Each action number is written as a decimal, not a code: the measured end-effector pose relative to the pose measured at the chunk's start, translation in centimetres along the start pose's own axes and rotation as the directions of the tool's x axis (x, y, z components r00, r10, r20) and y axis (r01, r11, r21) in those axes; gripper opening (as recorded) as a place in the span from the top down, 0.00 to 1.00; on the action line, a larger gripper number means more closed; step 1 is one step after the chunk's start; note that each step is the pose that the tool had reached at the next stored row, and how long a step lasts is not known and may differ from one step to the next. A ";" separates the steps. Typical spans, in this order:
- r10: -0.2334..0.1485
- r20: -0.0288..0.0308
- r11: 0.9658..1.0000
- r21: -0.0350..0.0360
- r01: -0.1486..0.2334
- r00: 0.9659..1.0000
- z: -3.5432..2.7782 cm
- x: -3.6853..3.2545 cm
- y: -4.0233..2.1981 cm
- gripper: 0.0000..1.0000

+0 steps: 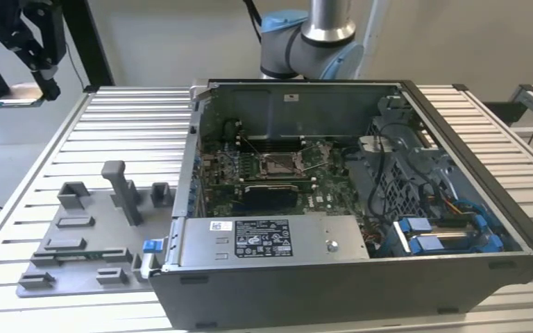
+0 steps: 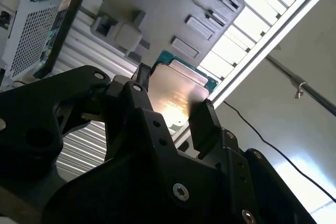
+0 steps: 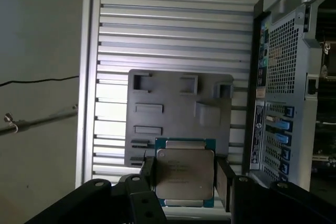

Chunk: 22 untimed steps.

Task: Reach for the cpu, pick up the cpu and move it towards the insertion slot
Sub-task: 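Pick up the cpu and move it towards the insertion slot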

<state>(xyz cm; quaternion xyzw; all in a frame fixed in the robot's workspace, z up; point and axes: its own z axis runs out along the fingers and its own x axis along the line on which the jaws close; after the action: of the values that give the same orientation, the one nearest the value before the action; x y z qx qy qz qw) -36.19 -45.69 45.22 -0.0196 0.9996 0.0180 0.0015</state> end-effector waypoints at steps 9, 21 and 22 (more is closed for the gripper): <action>0.000 0.000 1.000 0.000 0.000 1.000 0.06 -1.50 -0.05 1.00; 0.000 0.000 1.000 0.000 0.000 1.000 0.15 -4.07 -0.15 1.00; 0.000 0.000 1.000 0.000 0.000 1.000 0.15 -4.31 -0.16 1.00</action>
<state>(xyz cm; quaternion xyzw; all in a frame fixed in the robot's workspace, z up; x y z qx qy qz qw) -31.88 -45.67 45.08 -0.0197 0.9996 0.0181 0.0015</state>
